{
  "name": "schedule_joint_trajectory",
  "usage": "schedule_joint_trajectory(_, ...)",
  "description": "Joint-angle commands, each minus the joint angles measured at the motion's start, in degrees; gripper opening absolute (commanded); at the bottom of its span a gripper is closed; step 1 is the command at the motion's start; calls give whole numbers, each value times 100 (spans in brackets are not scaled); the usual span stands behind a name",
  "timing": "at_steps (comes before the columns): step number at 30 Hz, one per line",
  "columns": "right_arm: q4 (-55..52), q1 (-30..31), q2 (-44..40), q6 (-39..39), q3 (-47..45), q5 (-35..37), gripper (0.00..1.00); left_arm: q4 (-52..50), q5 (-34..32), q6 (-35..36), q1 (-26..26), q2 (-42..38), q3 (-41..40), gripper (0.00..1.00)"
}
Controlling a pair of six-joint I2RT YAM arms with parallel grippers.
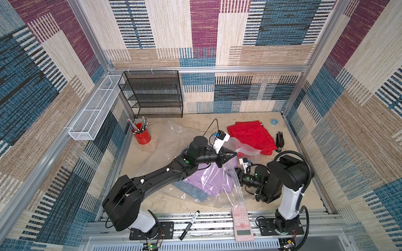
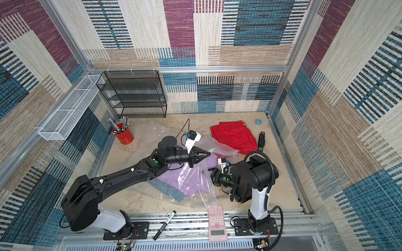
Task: Take the trousers out of the vacuum bag
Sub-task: Take out the trousers from the vacuum bag.
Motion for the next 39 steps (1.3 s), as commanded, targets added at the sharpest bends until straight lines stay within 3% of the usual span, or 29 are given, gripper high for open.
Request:
schedule_joint_trajectory(1,1601,187,890,214,-213,341,77,-66,-118,206,-6,-57,63,0)
schedule_joint_trajectory(4,2142,185,1063,326,-367,526,78,-97,-144,215,-6,-57,85,0)
schedule_joint_trajectory(13,411,300,-288,-434,-171,886,78,-94,-126,215,-3,22,185,0)
schedule_joint_trajectory(18,241,320,-717,-598,-49,1148,76,-117,-162,241,-14,-2,188,0)
schedule_joint_trajectory(31,2218,453,-80,-25,0,1231,74,-135,-197,294,-32,-101,150,0)
schedule_joint_trajectory(39,1462,603,-211,-334,346,1252,69,-142,-240,319,-40,-118,131,0)
